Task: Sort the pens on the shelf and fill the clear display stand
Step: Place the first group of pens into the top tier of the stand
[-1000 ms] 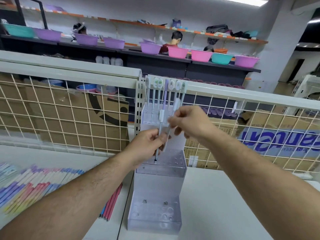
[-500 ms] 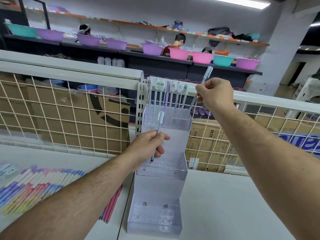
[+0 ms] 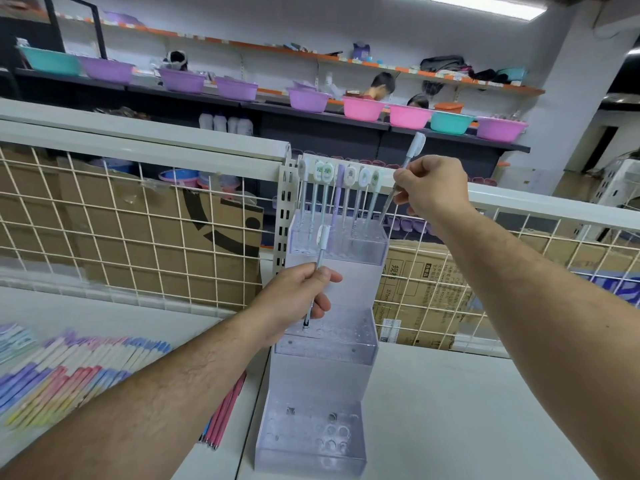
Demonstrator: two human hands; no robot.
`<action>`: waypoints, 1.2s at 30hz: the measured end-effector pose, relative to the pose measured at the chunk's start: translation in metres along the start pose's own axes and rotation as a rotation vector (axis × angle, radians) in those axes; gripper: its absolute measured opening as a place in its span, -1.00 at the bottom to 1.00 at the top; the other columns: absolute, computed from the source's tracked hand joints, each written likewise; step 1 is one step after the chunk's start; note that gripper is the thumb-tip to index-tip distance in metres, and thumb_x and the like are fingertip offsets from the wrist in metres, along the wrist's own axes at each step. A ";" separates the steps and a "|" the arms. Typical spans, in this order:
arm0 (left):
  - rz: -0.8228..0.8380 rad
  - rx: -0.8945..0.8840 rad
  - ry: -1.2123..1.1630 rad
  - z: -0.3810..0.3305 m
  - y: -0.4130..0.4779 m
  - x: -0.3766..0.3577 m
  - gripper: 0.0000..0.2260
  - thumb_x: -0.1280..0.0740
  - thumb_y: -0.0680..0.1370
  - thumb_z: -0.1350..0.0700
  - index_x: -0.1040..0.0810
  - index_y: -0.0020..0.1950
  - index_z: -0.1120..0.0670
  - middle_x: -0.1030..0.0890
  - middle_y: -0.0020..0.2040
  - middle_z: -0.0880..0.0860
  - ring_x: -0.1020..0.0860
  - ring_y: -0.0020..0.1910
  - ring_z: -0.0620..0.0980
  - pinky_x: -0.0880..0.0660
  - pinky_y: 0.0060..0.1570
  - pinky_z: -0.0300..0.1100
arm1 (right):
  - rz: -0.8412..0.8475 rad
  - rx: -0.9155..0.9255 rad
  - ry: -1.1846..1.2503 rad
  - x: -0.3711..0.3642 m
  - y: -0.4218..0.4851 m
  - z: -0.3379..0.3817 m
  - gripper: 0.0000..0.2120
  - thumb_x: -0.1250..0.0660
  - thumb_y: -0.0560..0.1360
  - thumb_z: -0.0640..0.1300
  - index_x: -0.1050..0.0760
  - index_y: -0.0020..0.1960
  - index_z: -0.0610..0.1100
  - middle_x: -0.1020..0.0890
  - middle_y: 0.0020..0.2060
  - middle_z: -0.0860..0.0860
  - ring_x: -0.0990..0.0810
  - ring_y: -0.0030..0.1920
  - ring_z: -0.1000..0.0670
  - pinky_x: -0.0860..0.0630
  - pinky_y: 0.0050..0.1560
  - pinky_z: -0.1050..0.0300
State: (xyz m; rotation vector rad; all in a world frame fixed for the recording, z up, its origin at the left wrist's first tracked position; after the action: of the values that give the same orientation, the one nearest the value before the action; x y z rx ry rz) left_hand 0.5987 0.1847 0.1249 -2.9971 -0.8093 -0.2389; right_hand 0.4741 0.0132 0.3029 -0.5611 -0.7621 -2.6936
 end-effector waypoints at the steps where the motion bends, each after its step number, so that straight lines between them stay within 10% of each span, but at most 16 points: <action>1: 0.001 0.001 -0.003 0.000 0.000 0.000 -0.75 -0.16 0.69 -0.04 -0.65 0.07 -0.08 -0.62 -0.20 0.08 -0.55 -0.19 0.00 -0.53 -0.01 -0.09 | 0.013 0.003 -0.005 -0.001 0.001 0.000 -0.89 -0.37 0.61 -0.11 -0.60 -0.04 -0.14 -0.70 -0.21 -0.05 -0.72 -0.26 0.04 -0.53 -0.44 0.23; 8: 0.000 0.006 -0.013 0.001 0.000 0.000 -0.74 -0.17 0.68 -0.05 -0.65 0.07 -0.09 -0.62 -0.21 0.08 -0.55 -0.20 -0.02 -0.53 -0.05 -0.12 | 0.222 0.014 -0.131 -0.034 -0.004 -0.014 -0.89 -0.37 0.61 -0.14 -0.62 -0.01 -0.17 -0.70 -0.21 -0.07 -0.67 -0.34 0.11 -0.51 -0.46 0.30; 36: -0.003 -0.013 -0.015 0.001 -0.002 -0.001 -0.75 -0.18 0.68 -0.04 -0.66 0.08 -0.08 -0.62 -0.24 0.05 -0.53 -0.21 -0.02 -0.49 0.01 -0.06 | 0.181 0.058 -0.373 -0.032 -0.020 -0.017 -0.87 -0.42 0.55 -0.11 -0.62 -0.15 -0.13 -0.64 -0.27 -0.02 -0.60 -0.25 0.01 -0.50 -0.29 0.13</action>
State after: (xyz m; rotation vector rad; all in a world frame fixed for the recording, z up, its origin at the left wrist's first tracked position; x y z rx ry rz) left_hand 0.5970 0.1864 0.1233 -3.0138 -0.8168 -0.2223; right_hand 0.4900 0.0255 0.2674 -1.0811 -0.8320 -2.4213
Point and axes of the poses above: each hand's wrist, its own y-axis towards the middle knuckle, its own x-axis out of the back of the hand, z = x × y, the point moved 10 cm from there along y, towards the middle knuckle
